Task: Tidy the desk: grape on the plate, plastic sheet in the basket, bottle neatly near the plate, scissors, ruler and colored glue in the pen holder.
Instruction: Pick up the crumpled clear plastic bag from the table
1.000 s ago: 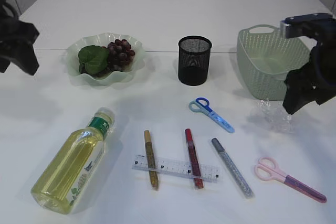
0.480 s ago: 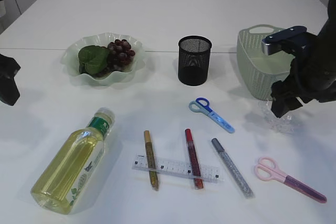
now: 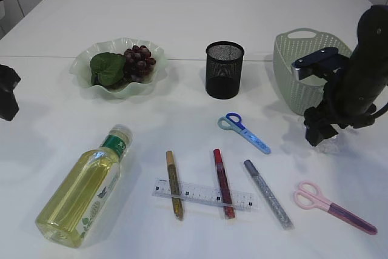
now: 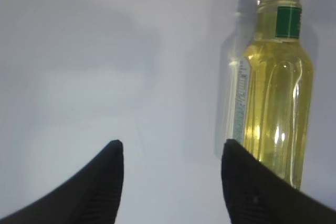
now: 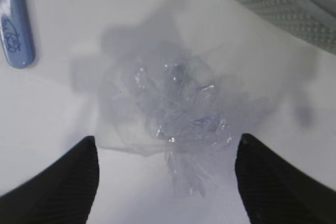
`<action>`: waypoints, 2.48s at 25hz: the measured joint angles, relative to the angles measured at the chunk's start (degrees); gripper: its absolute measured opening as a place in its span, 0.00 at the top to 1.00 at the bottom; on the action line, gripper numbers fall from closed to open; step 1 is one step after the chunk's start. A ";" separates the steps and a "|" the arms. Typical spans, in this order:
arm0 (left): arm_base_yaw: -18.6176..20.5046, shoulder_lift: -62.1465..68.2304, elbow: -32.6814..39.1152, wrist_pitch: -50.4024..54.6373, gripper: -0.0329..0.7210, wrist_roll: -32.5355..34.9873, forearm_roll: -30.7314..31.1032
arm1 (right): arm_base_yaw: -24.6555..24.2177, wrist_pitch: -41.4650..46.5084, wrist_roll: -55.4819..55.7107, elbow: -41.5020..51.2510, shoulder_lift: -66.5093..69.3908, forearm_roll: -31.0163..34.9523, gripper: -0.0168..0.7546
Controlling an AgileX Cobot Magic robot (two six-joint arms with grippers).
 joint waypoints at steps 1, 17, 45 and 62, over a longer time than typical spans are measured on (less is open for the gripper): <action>0.00 0.00 0.00 0.00 0.38 0.00 0.12 | 0.00 -0.28 0.00 0.00 0.31 -0.23 0.17; 0.00 0.00 0.04 -0.85 0.38 0.00 0.24 | 0.00 -4.77 -0.13 -0.13 3.41 -0.74 0.24; 0.00 0.00 0.04 -1.09 0.38 -0.02 0.24 | 0.00 -4.67 0.54 -0.13 4.65 -0.87 0.72; 0.00 0.00 0.04 -1.09 0.38 -0.02 -0.31 | 0.00 2.96 0.82 -0.13 -10.49 6.02 0.74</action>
